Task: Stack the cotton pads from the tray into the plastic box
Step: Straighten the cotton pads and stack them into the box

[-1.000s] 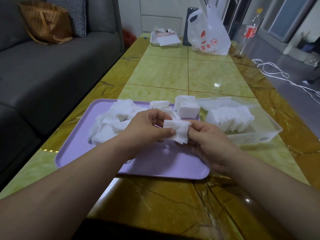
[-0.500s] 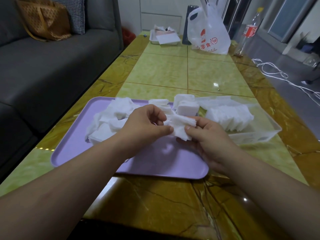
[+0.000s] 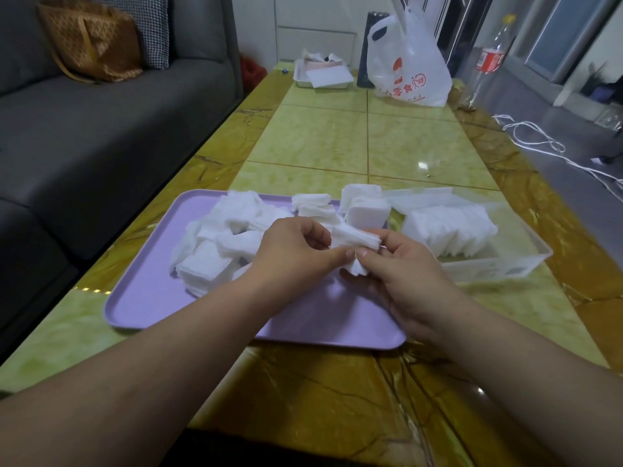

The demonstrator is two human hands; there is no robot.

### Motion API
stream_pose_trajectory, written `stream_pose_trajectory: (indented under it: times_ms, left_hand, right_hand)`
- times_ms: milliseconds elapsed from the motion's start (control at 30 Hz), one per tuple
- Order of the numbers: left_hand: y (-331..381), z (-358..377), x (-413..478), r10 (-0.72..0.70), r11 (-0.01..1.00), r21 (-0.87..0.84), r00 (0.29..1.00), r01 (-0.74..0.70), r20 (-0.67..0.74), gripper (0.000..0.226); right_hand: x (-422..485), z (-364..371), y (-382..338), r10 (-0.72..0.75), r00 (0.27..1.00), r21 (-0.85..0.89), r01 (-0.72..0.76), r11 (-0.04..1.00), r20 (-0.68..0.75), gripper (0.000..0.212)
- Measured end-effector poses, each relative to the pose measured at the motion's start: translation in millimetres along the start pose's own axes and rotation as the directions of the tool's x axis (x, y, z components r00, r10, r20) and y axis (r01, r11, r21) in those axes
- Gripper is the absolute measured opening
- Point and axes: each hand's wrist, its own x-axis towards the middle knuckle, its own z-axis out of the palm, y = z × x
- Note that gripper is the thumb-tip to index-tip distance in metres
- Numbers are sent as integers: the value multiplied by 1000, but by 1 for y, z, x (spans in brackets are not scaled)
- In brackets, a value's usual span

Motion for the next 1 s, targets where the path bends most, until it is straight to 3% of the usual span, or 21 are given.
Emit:
stream_pose_trajectory:
  times_ms: [333,767,1000]
  left_hand:
    - [1,7,-5,13,999,-48,1000,-14,-21,22]
    - [4,9,-1,121,993,14,992,-121,-38,14]
    - [4,5,-1,140,990,15,990,-140,4,16]
  right_hand:
    - [1,1,-1,30,999,113,-28,993,-19,26]
    - [2,0,-1,-7,999,63,10,998,-47,24]
    - [2,-3,-6,3,999,83,0,997,-33,33]
